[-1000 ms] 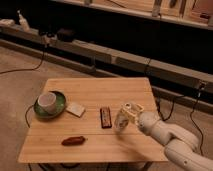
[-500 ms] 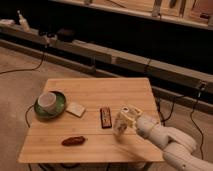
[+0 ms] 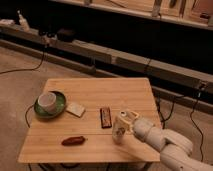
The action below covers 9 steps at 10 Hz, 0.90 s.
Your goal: Stand the bottle upright
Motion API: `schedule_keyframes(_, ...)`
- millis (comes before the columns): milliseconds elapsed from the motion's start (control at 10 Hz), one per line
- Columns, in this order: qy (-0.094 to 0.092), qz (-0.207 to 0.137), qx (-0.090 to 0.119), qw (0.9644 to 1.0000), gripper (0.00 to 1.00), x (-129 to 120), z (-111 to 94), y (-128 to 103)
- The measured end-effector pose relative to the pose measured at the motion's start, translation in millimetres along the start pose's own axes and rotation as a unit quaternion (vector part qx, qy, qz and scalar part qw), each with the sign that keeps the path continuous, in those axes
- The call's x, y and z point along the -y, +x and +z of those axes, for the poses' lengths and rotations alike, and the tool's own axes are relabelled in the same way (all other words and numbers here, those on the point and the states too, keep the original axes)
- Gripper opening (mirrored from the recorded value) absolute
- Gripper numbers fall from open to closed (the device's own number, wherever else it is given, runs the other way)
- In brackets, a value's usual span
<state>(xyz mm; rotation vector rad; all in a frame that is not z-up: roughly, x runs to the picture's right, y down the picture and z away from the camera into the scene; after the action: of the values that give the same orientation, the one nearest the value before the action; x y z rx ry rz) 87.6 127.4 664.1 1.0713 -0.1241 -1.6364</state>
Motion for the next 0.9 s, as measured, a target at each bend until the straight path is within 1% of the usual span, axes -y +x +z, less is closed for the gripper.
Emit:
schedule_keyframes(100, 0.000, -0.001, 0.001, 1.0000, 0.56, 1.3, 0.4, -1.2)
schedule_keyframes(200, 0.001, -0.005, 0.002, 1.0000, 0.68, 4.1, 1.4, -2.8)
schedule_keyframes(300, 0.002, -0.009, 0.003, 1.0000, 0.77, 7.0, 2.5, -4.7)
schedule_keyframes(400, 0.003, -0.011, 0.004, 0.9999, 0.80, 8.6, 3.3, -6.0)
schedule_keyframes(900, 0.001, -0.019, 0.010, 0.9998, 0.80, 12.4, 3.9, -12.0)
